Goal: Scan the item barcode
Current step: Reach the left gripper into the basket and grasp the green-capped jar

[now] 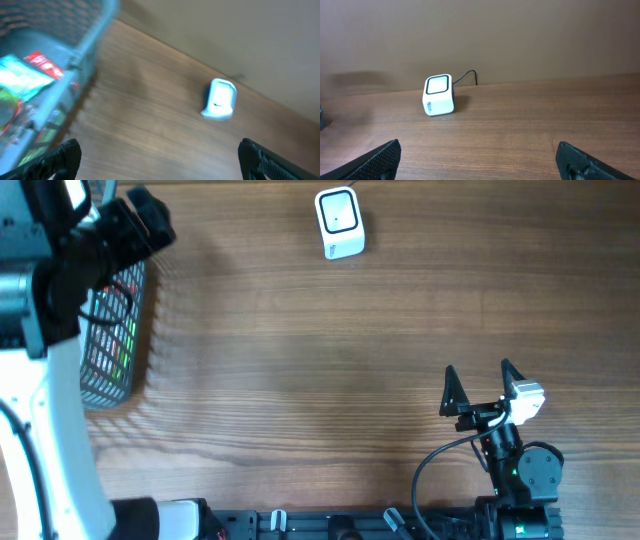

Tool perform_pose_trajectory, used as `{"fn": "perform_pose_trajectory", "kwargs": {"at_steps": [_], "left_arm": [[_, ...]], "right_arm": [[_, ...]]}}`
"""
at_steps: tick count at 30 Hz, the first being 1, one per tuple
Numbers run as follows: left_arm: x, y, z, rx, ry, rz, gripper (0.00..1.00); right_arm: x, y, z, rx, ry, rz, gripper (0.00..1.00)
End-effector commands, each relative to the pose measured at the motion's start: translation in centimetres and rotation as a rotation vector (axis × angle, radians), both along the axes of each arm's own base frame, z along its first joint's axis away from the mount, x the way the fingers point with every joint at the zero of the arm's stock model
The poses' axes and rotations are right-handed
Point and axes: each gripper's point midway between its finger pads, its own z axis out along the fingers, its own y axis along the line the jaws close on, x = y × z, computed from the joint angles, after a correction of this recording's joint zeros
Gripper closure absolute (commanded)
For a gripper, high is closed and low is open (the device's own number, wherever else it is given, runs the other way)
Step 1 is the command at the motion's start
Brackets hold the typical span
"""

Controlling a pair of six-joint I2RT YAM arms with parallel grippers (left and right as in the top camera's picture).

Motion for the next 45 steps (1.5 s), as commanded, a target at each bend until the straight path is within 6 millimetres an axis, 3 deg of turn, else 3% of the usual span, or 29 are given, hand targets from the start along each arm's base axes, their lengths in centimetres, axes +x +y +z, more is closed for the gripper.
{"fn": "perform_pose_trajectory", "kwargs": {"at_steps": [1,5,8,11,16,22,28,29,32,34,36,38,39,41,43,44,45], "left_arm": [[1.3,8.6,-0.4,0.04,-0.014,0.344,0.01],[0.5,18.1,-4.8,0.001,0.095,0.603,0.0],[-1.6,22.6,-9.5,-0.034,0.258,0.714,0.0],[-3.6,25.2,-14.7,-0.081,0.424,0.783,0.0],[-4.8,27.1,-21.3,-0.131,0.581,0.821,0.0],[-3.7,27.6,-27.7,-0.155,0.59,0.809,0.01],[-3.1,27.6,-31.4,-0.167,0.558,0.801,0.0],[-2.7,27.3,-31.9,-0.185,0.543,0.789,0.04],[-2.5,27.4,-31.8,-0.188,0.531,0.786,0.29],[-2.4,27.4,-31.8,-0.188,0.53,0.786,0.38],[-2.4,27.4,-31.7,-0.187,0.527,0.786,0.43],[-2.1,27.7,-30.1,-0.176,0.485,0.788,0.43],[-1.7,28.0,-27.2,-0.156,0.414,0.791,0.43],[-1.3,28.3,-23.1,-0.13,0.318,0.793,0.43],[-1.4,28.2,-15.5,-0.08,0.14,0.795,0.44],[-1.9,27.7,-12.1,-0.059,0.064,0.794,0.44],[-2.9,26.7,-7.6,-0.03,-0.042,0.789,0.43]], "right_arm": [[-0.1,0.1,0.2,-0.017,-0.013,0.01,0.0],[-0.1,0.1,0.2,-0.017,-0.013,0.01,0.0],[-0.1,0.1,0.2,-0.017,-0.013,0.01,0.0],[-0.1,0.1,0.2,-0.017,-0.013,0.01,0.0],[-0.1,0.1,0.2,-0.017,-0.013,0.01,0.0],[-0.1,0.1,0.2,-0.017,-0.013,0.01,0.02],[-0.1,0.1,0.2,-0.017,-0.013,0.01,0.0],[-0.1,0.1,0.2,-0.017,-0.013,0.01,0.0],[-0.1,0.1,0.2,-0.017,-0.013,0.01,0.0],[-0.1,0.1,0.2,-0.017,-0.013,0.01,0.0],[0.0,0.1,0.2,-0.017,-0.012,0.01,0.0],[0.0,0.1,0.2,-0.017,-0.012,0.01,0.0],[0.0,0.1,0.2,-0.017,-0.012,0.01,0.0],[0.0,0.1,0.2,-0.017,-0.012,0.01,0.0],[0.0,0.1,0.2,-0.017,-0.012,0.01,0.0],[0.0,0.1,0.2,-0.017,-0.012,0.01,0.0],[0.0,0.1,0.2,-0.017,-0.012,0.01,0.0]]}}
